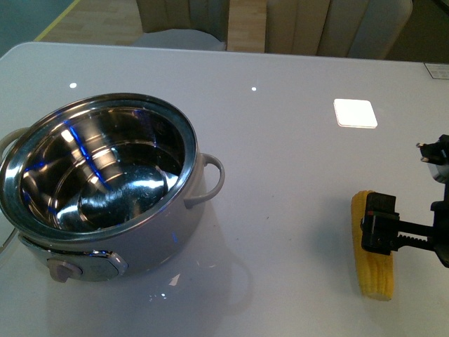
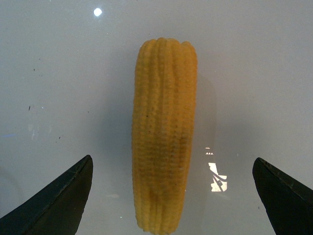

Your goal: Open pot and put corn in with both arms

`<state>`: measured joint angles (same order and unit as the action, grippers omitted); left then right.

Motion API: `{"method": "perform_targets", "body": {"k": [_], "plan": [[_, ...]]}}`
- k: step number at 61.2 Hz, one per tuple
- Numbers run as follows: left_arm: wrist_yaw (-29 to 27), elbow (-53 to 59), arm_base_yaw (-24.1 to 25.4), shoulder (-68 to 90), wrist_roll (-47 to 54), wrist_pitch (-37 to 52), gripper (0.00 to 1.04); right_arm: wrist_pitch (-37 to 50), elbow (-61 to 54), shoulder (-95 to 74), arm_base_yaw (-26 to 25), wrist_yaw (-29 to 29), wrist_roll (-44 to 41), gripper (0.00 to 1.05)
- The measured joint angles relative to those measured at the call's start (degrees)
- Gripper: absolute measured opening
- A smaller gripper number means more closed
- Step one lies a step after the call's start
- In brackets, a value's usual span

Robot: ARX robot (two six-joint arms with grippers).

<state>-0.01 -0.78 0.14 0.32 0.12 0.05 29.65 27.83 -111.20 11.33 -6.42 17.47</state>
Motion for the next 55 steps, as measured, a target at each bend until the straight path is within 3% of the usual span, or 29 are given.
{"method": "perform_targets", "body": {"k": [39, 55], "plan": [[0.00, 0.00, 0.00, 0.00, 0.00, 0.00, 0.98, 0.37, 8.74, -15.67, 1.75, -0.92, -0.42, 0.95], [0.00, 0.00, 0.00, 0.00, 0.00, 0.00, 0.98, -0.39, 9.29, -17.38, 2.19, -0.72, -0.76, 0.55]]}}
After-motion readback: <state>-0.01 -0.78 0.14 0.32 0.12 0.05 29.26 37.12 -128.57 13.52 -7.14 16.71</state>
